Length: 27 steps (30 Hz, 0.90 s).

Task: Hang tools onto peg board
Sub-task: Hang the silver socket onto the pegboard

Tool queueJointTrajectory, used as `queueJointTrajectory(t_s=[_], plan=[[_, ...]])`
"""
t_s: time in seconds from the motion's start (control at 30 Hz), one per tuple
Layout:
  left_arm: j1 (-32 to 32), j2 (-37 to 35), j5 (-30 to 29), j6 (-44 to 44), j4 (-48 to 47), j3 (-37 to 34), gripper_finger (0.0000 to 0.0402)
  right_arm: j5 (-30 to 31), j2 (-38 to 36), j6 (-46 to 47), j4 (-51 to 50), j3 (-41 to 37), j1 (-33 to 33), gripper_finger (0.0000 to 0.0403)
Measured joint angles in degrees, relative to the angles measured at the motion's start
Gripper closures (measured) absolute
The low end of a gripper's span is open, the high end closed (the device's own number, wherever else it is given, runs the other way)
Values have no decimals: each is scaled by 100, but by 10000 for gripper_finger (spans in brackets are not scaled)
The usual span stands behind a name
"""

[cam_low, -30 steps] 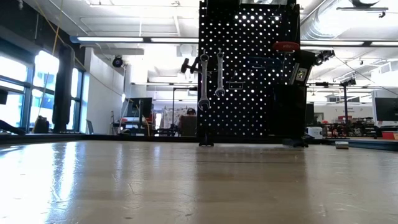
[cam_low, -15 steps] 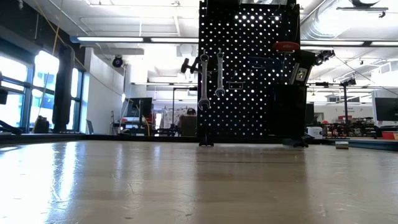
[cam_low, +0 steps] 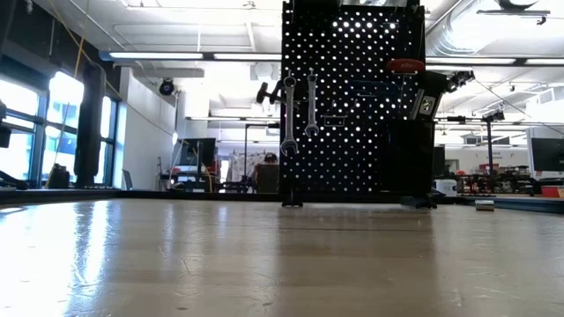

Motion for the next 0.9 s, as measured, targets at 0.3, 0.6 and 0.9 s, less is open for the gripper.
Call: queueJointTrajectory(t_s=[0.3,0.6,0.9], plan=[[75,108,278,-325,-683,297,293,52,0,0,-18,0,24,247],[76,99,434,-405,-791,297,226,61,2,0,5,0,27,247],[-79,73,480,-74,-655,293,205,68,2,150,-140,0,27,247]])
